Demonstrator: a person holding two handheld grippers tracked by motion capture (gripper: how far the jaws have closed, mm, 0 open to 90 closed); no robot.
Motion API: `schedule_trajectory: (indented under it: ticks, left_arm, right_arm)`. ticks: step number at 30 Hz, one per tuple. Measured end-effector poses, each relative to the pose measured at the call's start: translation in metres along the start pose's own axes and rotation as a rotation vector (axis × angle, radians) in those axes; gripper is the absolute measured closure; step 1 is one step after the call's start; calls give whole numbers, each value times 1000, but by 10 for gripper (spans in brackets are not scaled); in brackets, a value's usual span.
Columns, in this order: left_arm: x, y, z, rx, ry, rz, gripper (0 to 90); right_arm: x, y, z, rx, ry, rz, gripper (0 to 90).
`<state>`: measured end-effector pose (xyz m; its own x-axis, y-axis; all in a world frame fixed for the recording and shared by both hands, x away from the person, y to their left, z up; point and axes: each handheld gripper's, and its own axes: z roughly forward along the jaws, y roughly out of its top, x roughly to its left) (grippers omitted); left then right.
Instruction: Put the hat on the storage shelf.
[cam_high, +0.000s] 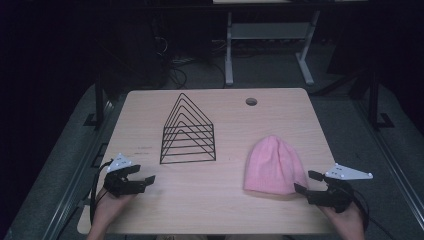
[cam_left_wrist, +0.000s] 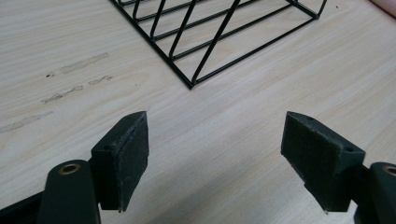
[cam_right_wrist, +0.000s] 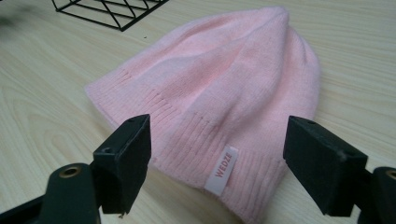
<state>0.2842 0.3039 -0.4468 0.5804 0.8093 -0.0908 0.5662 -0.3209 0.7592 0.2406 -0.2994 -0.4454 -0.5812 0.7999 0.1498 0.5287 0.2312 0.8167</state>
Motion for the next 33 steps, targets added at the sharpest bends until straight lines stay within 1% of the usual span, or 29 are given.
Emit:
schedule_trajectory:
  ticks: [6,7,9,10,13,15,17,19,21,23,27,30,32,33]
  left_arm:
    - [0,-1,4,18,-8,-2,230]
    - [0,0,3,17,-8,5,230]
    - [-1,-1,3,13,-11,2,229]
    - [-2,-1,1,18,-11,18,230]
    - [-4,-1,0,7,-7,9,229]
    - [-3,-2,-3,3,-4,7,229]
    - [-2,-3,-5,-3,-2,8,229]
    - [-1,-3,-5,-4,1,12,229]
    - [1,-3,-6,-7,3,5,229]
    - [3,-3,-5,-10,3,-3,229]
    - [5,-3,-5,0,6,4,229]
    - [4,-4,-5,-9,4,-6,229]
    - [4,-4,-5,-8,5,-5,229]
    - [5,-4,-5,-2,5,2,229]
  right_arm:
    - [-5,0,-1,0,-5,0,230]
    - [-4,0,-2,-2,-8,4,230]
    - [-3,1,-2,0,-7,2,230]
    - [-2,2,-2,0,-6,-4,230]
    - [2,6,-3,8,-12,-14,213]
    - [2,6,-3,8,-12,-14,213]
    - [7,15,-5,-14,-2,-35,211]
    - [7,17,-5,-12,0,-38,206]
    - [7,21,-4,-11,8,-33,200]
    - [4,24,-3,-4,17,-30,200]
    - [-2,32,2,13,42,-7,187]
    - [-4,36,5,29,54,-10,180]
    - [-4,41,7,46,57,-12,177]
    - [-5,46,10,56,63,-15,177]
